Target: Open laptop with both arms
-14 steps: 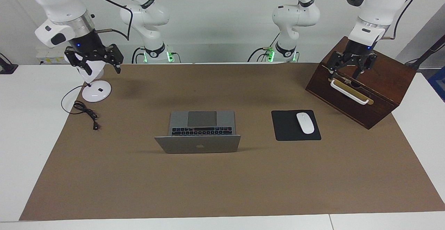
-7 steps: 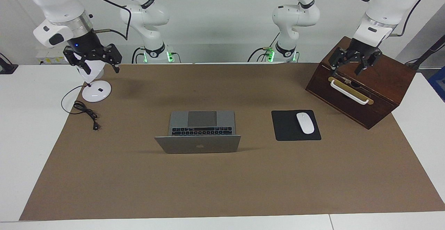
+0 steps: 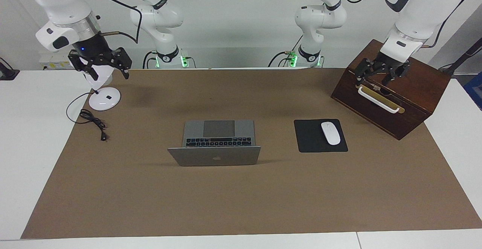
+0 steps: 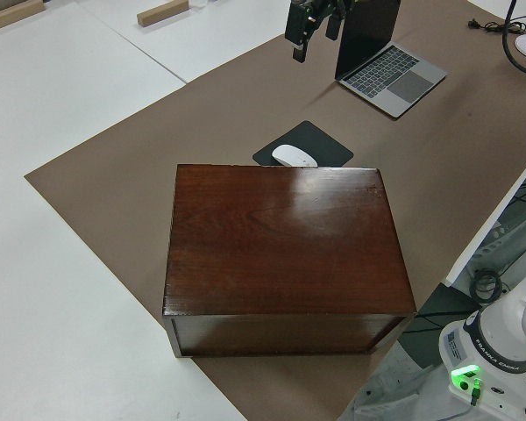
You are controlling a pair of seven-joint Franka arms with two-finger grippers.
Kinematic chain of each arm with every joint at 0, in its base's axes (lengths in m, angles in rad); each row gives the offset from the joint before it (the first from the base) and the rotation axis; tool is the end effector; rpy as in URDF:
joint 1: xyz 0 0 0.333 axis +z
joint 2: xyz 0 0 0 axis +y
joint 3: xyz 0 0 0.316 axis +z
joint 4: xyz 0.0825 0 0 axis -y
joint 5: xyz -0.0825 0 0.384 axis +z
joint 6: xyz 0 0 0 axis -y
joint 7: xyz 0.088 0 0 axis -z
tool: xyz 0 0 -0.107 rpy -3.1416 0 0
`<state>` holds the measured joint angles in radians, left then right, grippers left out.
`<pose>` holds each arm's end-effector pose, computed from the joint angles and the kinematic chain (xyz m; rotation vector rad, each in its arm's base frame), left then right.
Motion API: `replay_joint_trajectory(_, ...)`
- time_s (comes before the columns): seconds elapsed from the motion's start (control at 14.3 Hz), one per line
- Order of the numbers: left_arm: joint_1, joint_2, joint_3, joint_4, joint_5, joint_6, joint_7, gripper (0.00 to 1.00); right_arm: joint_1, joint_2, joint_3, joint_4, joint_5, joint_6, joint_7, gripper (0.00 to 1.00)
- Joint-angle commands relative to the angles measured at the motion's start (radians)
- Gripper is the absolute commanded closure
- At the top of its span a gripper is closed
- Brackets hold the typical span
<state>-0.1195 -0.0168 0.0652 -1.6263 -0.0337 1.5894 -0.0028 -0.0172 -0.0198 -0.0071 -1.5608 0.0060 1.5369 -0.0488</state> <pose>0.5489 -0.0331 0.6092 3.1062 -0.0785 -0.0328 0.5450 -0.0126 0.6371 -3.1351 -0.0387 0.0061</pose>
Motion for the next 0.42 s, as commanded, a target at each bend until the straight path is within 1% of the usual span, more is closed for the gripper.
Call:
replay_joint_trajectory(0.0, 0.017, 0.017, -0.011, 0.045, 0.003, -0.065, 0.001, 0.0, -0.012, -0.012, 0.006, -0.002, -0.004, -0.004, -0.006, 0.0)
replay_joint_trajectory(0.35, 0.017, 0.017, -0.011, 0.043, 0.005, -0.052, 0.001, 0.0, -0.012, -0.012, 0.007, 0.001, -0.004, -0.011, -0.006, 0.0)
